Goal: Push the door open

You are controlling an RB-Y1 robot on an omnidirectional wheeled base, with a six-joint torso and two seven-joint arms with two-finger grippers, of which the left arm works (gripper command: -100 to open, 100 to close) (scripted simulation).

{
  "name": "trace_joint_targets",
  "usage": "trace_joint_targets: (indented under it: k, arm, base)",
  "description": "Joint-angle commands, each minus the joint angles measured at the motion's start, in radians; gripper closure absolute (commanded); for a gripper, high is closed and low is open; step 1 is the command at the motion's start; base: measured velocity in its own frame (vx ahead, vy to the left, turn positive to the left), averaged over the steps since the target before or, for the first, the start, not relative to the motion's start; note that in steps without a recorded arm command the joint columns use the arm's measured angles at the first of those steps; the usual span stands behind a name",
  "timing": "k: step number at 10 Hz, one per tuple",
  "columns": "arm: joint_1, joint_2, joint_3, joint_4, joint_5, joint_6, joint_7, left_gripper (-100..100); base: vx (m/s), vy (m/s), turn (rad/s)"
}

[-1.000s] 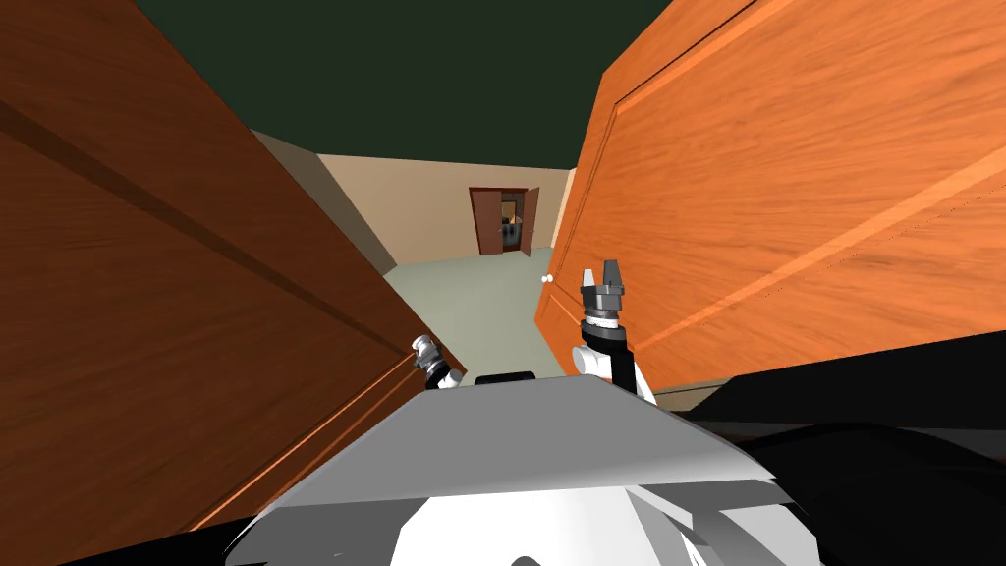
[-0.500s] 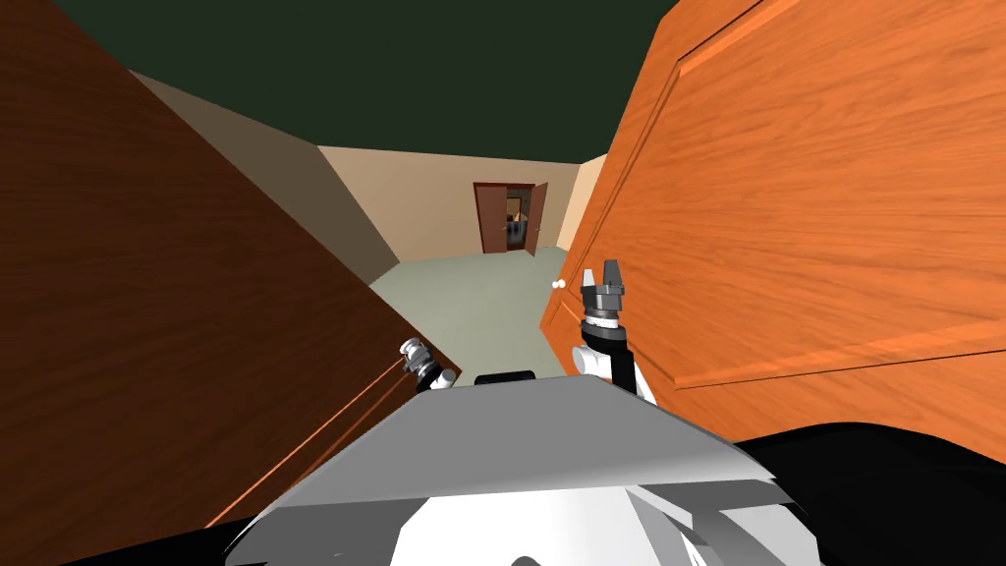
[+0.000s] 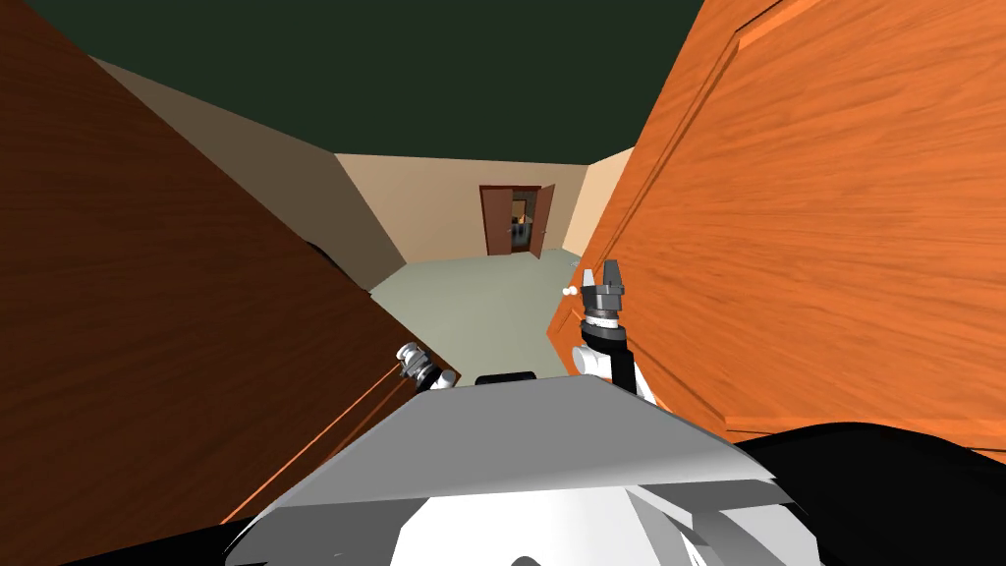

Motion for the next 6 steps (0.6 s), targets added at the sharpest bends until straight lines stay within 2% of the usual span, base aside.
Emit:
trace_joint_targets:
  k: [1, 4, 6]
  arm:
    - [0.002, 0.024, 0.015, -0.001, 0.013, -0.004, -0.003, 100]
    - [0.005, 0.047, 0.044, -0.002, 0.037, -0.011, -0.009, 100]
    - [0.008, 0.048, 0.066, -0.002, 0.056, -0.017, -0.013, 100]
  base:
    - [0.105, 0.029, 0.027]
    - [0.199, 0.096, 0.050]
    - [0.183, 0.113, 0.058]
